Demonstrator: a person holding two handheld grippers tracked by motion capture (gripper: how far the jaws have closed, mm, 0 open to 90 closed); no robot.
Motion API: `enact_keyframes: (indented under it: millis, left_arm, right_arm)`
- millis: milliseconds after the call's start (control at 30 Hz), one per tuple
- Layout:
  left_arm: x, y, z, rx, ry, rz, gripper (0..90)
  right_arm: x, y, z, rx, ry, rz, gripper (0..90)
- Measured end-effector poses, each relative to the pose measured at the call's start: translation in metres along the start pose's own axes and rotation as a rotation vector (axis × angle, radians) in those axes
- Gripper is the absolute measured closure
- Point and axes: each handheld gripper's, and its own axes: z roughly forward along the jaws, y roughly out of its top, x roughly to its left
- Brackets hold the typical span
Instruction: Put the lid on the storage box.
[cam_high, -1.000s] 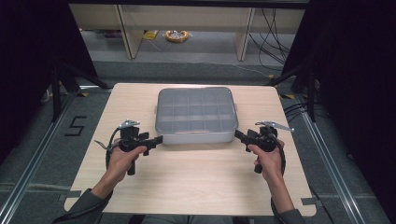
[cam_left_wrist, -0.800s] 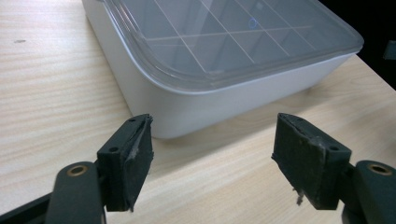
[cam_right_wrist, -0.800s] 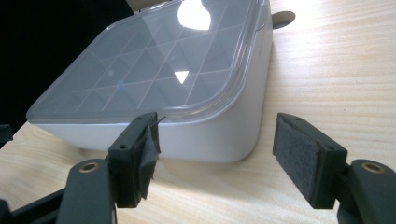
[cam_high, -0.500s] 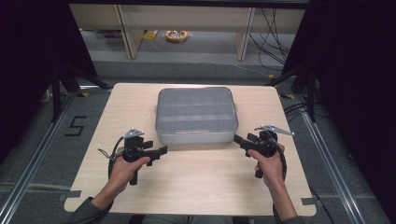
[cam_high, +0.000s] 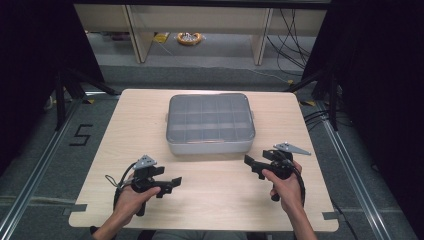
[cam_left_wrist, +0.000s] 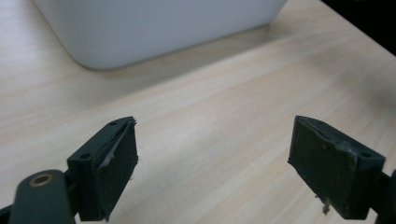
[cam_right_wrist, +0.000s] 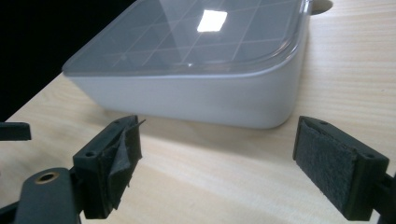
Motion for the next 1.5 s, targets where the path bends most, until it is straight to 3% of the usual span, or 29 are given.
enact_keyframes:
  millis: [167, 200, 233, 500, 533, 567, 700, 767, 800, 833, 867, 900, 1033, 1067, 1100, 1133, 1167, 1200, 1233, 1300, 1367, 1400, 1500]
  left_arm:
    - [-0.006, -0.008, -0.001, 0.013, -0.003, 0.029, 14.6]
    - [-0.008, -0.009, -0.002, 0.013, -0.001, 0.031, 14.6]
    - [-0.010, -0.012, -0.002, 0.017, -0.017, 0.038, 14.6]
    - [-0.017, -0.021, -0.004, 0.035, -0.031, 0.046, 14.6]
    - [-0.017, -0.021, -0.004, 0.035, -0.031, 0.046, 14.6]
    - [-0.018, -0.023, -0.005, 0.038, -0.028, 0.052, 14.6]
    - [-0.020, -0.026, -0.006, 0.049, -0.027, 0.062, 14.6]
    - [-0.022, -0.028, -0.008, 0.054, -0.026, 0.061, 14.6]
    - [-0.024, -0.029, -0.008, 0.043, -0.031, 0.068, 14.6]
    - [-0.024, -0.029, -0.008, 0.043, -0.031, 0.068, 14.6]
    - [-0.025, -0.031, -0.010, 0.062, -0.029, 0.098, 14.6]
    - [-0.025, -0.031, -0.010, 0.062, -0.029, 0.098, 14.7]
    - [-0.031, -0.034, -0.012, 0.051, -0.037, 0.096, 14.6]
    - [-0.034, -0.037, -0.013, 0.056, -0.029, 0.102, 14.6]
    - [-0.035, -0.037, -0.014, 0.069, -0.031, 0.118, 14.6]
    - [-0.037, -0.038, -0.014, 0.057, -0.036, 0.103, 14.6]
    - [-0.038, -0.040, -0.014, 0.051, -0.042, 0.099, 14.6]
    - [-0.038, -0.040, -0.014, 0.051, -0.042, 0.099, 14.6]
    - [-0.039, -0.041, -0.016, 0.069, -0.039, 0.114, 14.6]
    - [-0.040, -0.042, -0.016, 0.072, -0.041, 0.116, 14.6]
    - [-0.042, -0.044, -0.017, 0.069, -0.044, 0.104, 14.6]
    - [-0.044, -0.045, -0.019, 0.070, -0.050, 0.113, 14.6]
    - [-0.046, -0.047, -0.020, 0.073, -0.056, 0.107, 14.6]
  right_arm:
    - [0.007, -0.010, -0.001, 0.026, 0.014, -0.015, 16.6]
    - [0.012, -0.015, -0.002, 0.044, 0.025, 0.006, 16.7]
    - [0.011, -0.018, -0.001, 0.044, 0.025, -0.022, 16.7]
    - [0.020, -0.037, -0.004, 0.075, 0.034, -0.064, 16.8]
    - [0.020, -0.037, -0.004, 0.075, 0.034, -0.064, 16.8]
    - [0.026, -0.042, -0.007, 0.092, 0.028, -0.030, 16.8]
    - [0.029, -0.052, -0.010, 0.112, 0.041, -0.017, 16.8]
    - [0.028, -0.055, -0.010, 0.111, 0.051, -0.067, 16.8]
    - [0.033, -0.057, -0.012, 0.133, 0.039, -0.033, 16.8]
    - [0.033, -0.057, -0.012, 0.133, 0.039, -0.033, 16.8]
    - [0.033, -0.060, -0.012, 0.120, 0.045, -0.085, 16.8]
    - [0.034, -0.062, -0.013, 0.121, 0.048, -0.091, 16.8]
    - [0.043, -0.068, -0.017, 0.140, 0.068, -0.040, 16.7]
    - [0.042, -0.070, -0.018, 0.131, 0.070, -0.111, 16.7]
    - [0.044, -0.072, -0.020, 0.144, 0.059, -0.119, 16.7]
    - [0.045, -0.074, -0.020, 0.133, 0.067, -0.133, 16.7]
    - [0.047, -0.075, -0.021, 0.156, 0.038, -0.132, 16.7]
    - [0.047, -0.075, -0.021, 0.156, 0.038, -0.132, 16.7]
    - [0.048, -0.079, -0.023, 0.146, 0.067, -0.145, 16.7]
    - [0.049, -0.081, -0.026, 0.150, 0.062, -0.152, 16.7]
    - [0.051, -0.083, -0.029, 0.157, 0.076, -0.135, 16.7]
    - [0.051, -0.085, -0.030, 0.150, 0.063, -0.151, 16.7]
    - [0.053, -0.088, -0.033, 0.151, 0.060, -0.140, 16.7]
